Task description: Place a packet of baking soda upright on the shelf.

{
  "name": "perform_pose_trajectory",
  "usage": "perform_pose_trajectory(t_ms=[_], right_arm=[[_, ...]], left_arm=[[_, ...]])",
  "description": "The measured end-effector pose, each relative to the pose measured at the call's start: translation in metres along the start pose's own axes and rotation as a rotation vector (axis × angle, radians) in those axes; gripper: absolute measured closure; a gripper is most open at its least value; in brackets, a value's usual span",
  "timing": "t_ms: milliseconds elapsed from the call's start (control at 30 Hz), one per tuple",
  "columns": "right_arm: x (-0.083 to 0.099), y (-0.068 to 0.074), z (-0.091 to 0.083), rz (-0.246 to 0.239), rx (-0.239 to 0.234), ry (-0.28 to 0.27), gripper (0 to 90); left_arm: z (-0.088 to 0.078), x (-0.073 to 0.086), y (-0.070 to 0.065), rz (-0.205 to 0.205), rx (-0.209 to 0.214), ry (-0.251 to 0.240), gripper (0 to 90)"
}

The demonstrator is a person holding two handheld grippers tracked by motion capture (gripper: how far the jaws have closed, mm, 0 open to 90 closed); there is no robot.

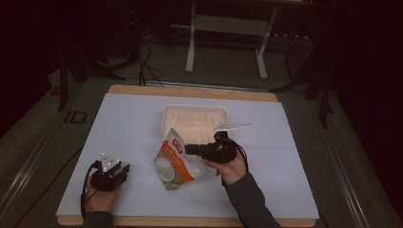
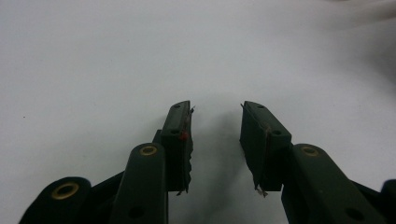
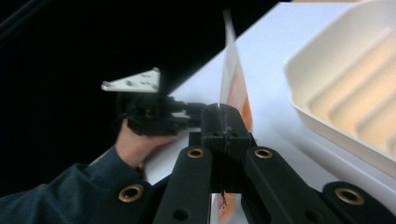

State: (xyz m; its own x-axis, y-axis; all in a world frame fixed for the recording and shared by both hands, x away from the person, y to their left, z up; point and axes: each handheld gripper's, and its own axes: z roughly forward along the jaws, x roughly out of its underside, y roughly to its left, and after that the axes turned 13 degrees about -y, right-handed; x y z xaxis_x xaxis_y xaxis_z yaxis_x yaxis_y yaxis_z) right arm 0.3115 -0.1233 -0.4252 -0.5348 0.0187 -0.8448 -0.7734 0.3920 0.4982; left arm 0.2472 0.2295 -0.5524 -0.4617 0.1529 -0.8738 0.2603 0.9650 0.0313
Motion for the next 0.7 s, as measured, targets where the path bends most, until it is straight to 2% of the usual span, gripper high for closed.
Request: perform_pose_trajectory(t_ms=[133,367,500,700], right_arm=[[-0.006,0.009,0.005,-0.025,-0.013,0.011,90.0],[-0.009,0.015,0.005,-0.030,-0.046,0.021,90.0],[-0.011,0.018,0.002,-0.035,-0.051,0.017,90.0],[-0.016,0.020,-0.004,-0.042,-0.034,-0.006,90.0]], left_arm=[[0.000,0.000,0.000,0.000,0.000,-0.001,62.6],[0.000,0.000,0.000,-0.001,0.000,-0.001,62.5],[0.000,0.000,0.000,-0.003,0.001,-0.002,62.5],[0.000,0.000,0.000,-0.002,0.000,-0.001,62.4]])
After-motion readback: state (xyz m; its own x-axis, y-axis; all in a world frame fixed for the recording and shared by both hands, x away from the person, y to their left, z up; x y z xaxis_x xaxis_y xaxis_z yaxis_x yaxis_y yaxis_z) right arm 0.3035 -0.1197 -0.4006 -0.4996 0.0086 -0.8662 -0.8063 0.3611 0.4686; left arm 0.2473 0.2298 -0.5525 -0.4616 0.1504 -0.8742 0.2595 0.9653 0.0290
